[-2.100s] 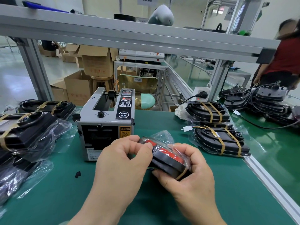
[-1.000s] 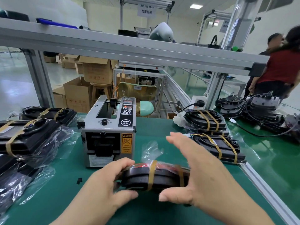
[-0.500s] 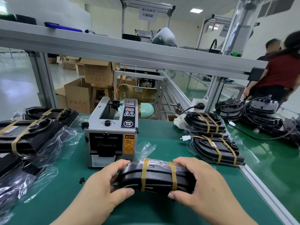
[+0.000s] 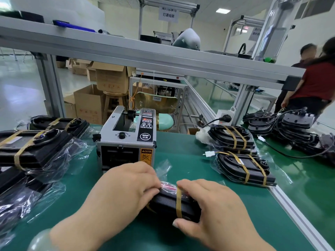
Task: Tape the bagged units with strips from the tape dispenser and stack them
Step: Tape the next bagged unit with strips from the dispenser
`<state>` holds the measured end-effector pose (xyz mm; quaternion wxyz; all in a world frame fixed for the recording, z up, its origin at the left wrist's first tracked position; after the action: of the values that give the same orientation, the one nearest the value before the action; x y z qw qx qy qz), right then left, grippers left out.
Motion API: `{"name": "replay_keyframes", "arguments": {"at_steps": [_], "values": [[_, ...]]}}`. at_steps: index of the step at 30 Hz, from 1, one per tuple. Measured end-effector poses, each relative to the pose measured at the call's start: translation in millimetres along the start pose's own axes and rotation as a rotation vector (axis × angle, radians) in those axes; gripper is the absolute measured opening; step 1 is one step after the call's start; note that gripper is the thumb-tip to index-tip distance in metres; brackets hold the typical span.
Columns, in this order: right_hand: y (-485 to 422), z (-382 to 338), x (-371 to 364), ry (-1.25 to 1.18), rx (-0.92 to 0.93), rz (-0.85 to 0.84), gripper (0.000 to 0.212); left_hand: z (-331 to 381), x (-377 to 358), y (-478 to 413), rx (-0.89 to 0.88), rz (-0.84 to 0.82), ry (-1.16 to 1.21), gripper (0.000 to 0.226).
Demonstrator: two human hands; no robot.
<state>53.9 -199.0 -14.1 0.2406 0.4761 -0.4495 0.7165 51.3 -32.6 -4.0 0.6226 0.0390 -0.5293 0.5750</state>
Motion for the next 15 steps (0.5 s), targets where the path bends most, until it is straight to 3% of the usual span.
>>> {"name": "replay_keyframes", "arguments": {"at_steps": [4,6,10,12,15], "values": [[1,-4,0,-0.011,-0.003,-0.023,0.057,3,-4,-11,-0.12,-0.223,-0.179,0.005],[1,-5,0,-0.027,-0.001,-0.034,0.055,1,-5,-10,-0.156,-0.295,-0.26,0.02],[-2,-6,3,0.018,0.027,-0.082,0.06,5,-6,-14,-0.205,-0.261,-0.362,0.017],[-5,-11,2,0.059,0.112,-0.17,0.077,5,-7,-17,-0.186,-0.24,-0.369,0.011],[-7,-13,-2,0.066,0.211,-0.25,0.092,-1,-6,-23,-0.087,-0.193,-0.315,0.021]]}}
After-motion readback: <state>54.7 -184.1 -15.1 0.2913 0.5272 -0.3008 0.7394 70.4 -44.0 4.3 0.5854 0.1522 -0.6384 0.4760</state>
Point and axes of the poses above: each hand's wrist, its own y-axis away from the middle knuckle, its own x-axis out of the back of the hand, z = x × y, the point moved 5 cm from there along -y, towards the middle knuckle, and after that the axes turned 13 degrees about y, right-handed, at the moved point
